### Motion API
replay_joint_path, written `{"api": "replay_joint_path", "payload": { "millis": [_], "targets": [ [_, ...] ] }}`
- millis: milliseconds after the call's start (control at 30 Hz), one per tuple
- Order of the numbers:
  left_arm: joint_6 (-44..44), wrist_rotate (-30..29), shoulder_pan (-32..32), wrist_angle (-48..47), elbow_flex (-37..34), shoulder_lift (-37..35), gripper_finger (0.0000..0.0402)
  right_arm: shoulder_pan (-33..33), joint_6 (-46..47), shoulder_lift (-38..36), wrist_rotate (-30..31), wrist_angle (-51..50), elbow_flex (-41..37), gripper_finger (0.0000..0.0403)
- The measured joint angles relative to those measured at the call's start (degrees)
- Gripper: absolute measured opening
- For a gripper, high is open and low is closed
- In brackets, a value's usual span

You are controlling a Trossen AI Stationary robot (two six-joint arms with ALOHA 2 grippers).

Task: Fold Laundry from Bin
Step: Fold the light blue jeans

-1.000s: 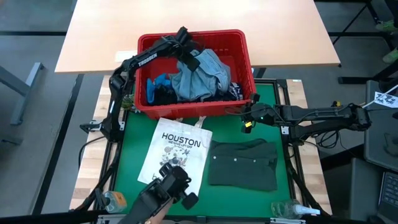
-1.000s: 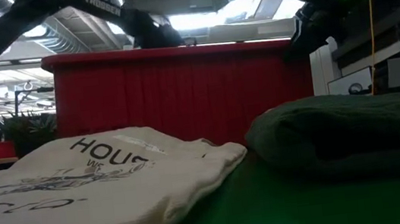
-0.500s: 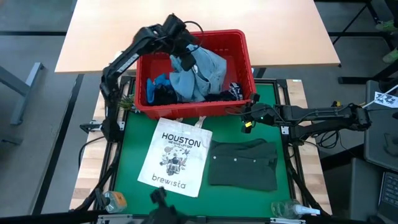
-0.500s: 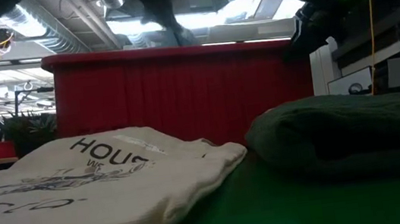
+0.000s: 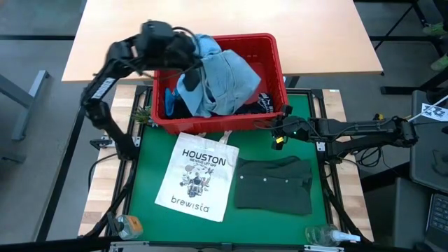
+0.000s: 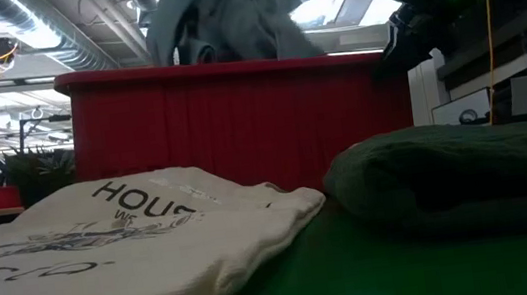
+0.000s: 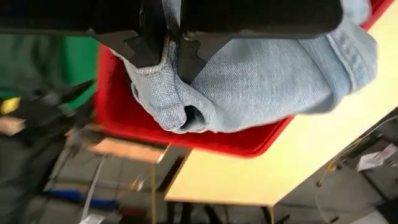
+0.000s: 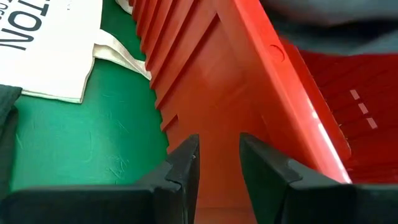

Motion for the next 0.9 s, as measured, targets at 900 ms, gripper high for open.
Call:
{"api": "replay_joint_path", "payload": {
  "millis": [900],
  "targets": [
    [-3.17, -4.57, -6.32, 1.43, -0.02, -2.77, 0.0012, 0.0, -7.58, 1.35, -11.35, 45.54, 0.07, 0.0115]
  ]
}}
